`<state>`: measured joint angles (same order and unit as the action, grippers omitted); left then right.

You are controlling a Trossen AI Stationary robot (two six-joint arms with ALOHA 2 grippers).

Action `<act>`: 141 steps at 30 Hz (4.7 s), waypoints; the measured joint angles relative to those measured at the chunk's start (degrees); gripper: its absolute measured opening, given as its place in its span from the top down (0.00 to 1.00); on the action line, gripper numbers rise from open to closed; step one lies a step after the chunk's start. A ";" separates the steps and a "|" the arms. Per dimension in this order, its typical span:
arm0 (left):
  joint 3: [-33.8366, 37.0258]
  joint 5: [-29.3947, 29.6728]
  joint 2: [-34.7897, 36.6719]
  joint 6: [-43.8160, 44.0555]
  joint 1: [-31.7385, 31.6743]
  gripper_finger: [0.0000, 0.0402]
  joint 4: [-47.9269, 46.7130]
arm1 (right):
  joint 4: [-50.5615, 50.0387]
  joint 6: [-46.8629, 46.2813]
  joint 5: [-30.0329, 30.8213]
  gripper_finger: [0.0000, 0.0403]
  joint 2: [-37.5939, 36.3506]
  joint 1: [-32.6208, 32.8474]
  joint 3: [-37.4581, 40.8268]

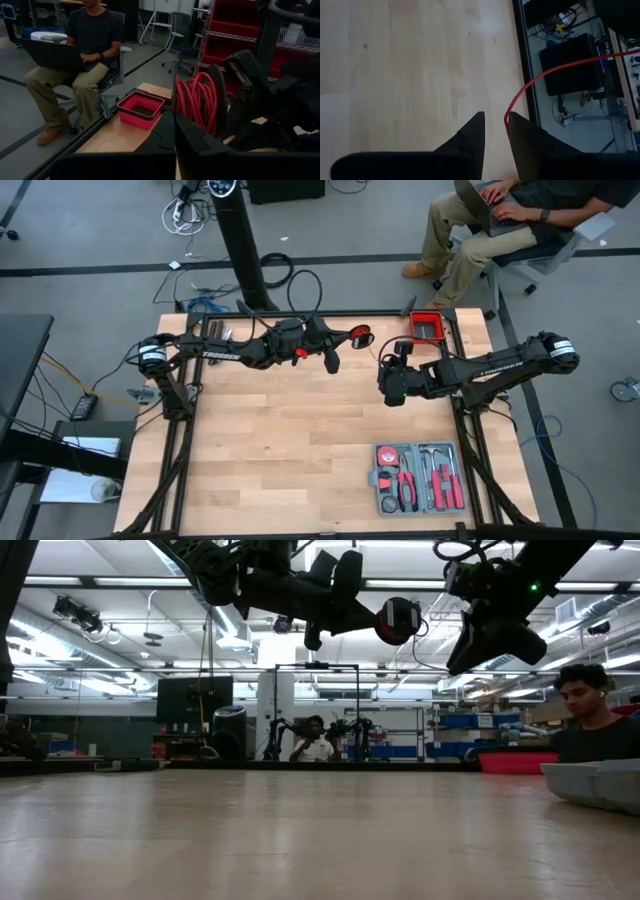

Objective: Coil cords
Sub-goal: Coil the wire

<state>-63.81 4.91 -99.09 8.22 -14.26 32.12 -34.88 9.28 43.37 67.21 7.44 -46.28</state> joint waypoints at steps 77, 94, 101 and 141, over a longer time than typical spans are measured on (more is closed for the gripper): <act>-0.02 0.87 0.02 -3.85 0.11 1.00 -0.77 | 39.37 14.90 -15.27 1.00 0.98 -10.38 -4.50; -0.02 -1.55 4.03 -7.71 -0.74 1.00 -7.35 | 15.83 12.63 -0.66 1.00 -6.16 -7.56 -4.48; -0.02 -3.35 4.52 -4.91 -0.51 1.00 -4.72 | 18.54 11.69 -2.64 1.00 -2.69 -7.56 -4.44; -0.02 -6.86 4.42 -3.02 -0.22 1.00 -0.60 | 17.06 9.80 -7.56 0.89 -3.00 -6.42 -4.44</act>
<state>-63.83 -1.95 -94.67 5.19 -14.48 31.53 -17.82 19.08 35.80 64.20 1.02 -50.72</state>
